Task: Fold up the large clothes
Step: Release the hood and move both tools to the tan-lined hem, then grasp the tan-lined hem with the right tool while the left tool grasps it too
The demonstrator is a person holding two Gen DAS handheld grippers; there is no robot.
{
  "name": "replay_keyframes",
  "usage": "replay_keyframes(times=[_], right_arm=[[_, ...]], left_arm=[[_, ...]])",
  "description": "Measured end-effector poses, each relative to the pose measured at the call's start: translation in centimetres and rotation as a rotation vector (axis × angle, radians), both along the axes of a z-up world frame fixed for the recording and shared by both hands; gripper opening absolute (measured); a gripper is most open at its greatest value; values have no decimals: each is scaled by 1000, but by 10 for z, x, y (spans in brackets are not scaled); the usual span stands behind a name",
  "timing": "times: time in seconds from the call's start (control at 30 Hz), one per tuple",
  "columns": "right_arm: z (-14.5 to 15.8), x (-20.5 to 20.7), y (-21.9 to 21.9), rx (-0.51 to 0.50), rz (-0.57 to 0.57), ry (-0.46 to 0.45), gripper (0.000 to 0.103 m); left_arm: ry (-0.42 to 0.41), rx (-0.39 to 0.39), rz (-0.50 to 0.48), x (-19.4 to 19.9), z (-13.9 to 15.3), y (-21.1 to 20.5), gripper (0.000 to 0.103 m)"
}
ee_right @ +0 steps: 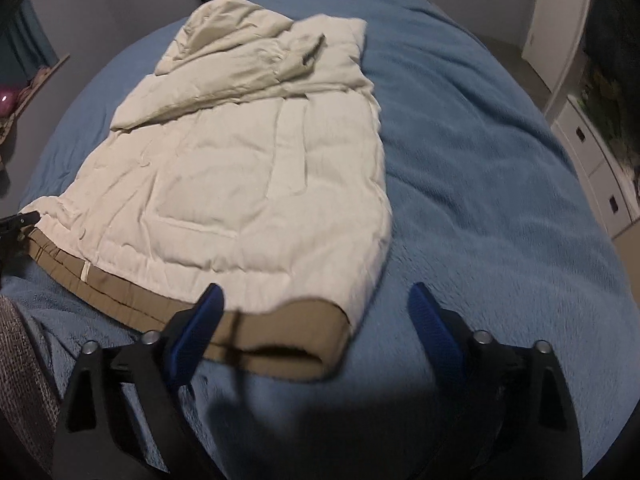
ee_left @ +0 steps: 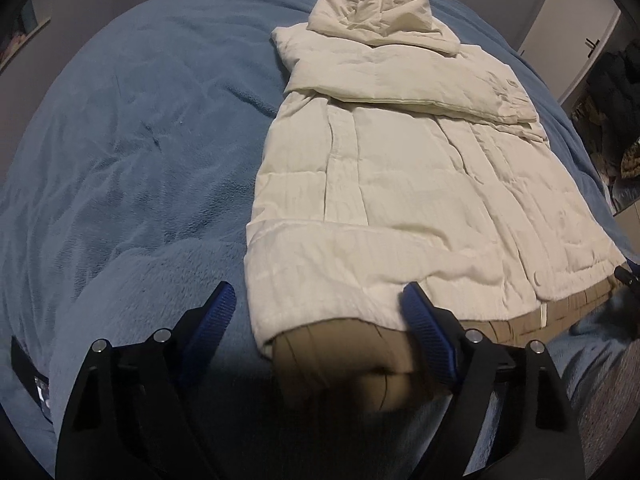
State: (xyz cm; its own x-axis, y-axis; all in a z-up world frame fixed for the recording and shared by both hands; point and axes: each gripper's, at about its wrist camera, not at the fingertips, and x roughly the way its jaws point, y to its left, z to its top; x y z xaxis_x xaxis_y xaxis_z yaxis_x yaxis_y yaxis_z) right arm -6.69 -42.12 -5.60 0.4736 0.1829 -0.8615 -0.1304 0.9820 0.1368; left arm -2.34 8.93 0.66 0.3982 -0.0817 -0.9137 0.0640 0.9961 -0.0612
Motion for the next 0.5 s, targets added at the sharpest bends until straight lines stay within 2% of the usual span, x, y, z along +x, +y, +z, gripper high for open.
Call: replay_keyframes(times=[0.1, 0.17, 0.2, 0.23, 0.37, 0.5], right_arm=[[0, -3, 1, 6, 10, -6, 81], [0, -3, 3, 0, 11, -6, 66], [2, -3, 3, 1, 9, -10, 63], [3, -4, 2, 12, 15, -14, 58], [-3, -1, 1, 12, 3, 52, 57], [-6, 2, 8, 3, 22, 63, 58]], left_arm=[[-16, -5, -9, -5, 2, 0, 77], [-18, -17, -19, -7, 4, 0, 72], [-25, -22, -15, -8, 6, 1, 64], [-33, -35, -13, -9, 8, 3, 61], [-35, -51, -21, -14, 9, 4, 58], [-26, -47, -39, -11, 8, 1, 57]])
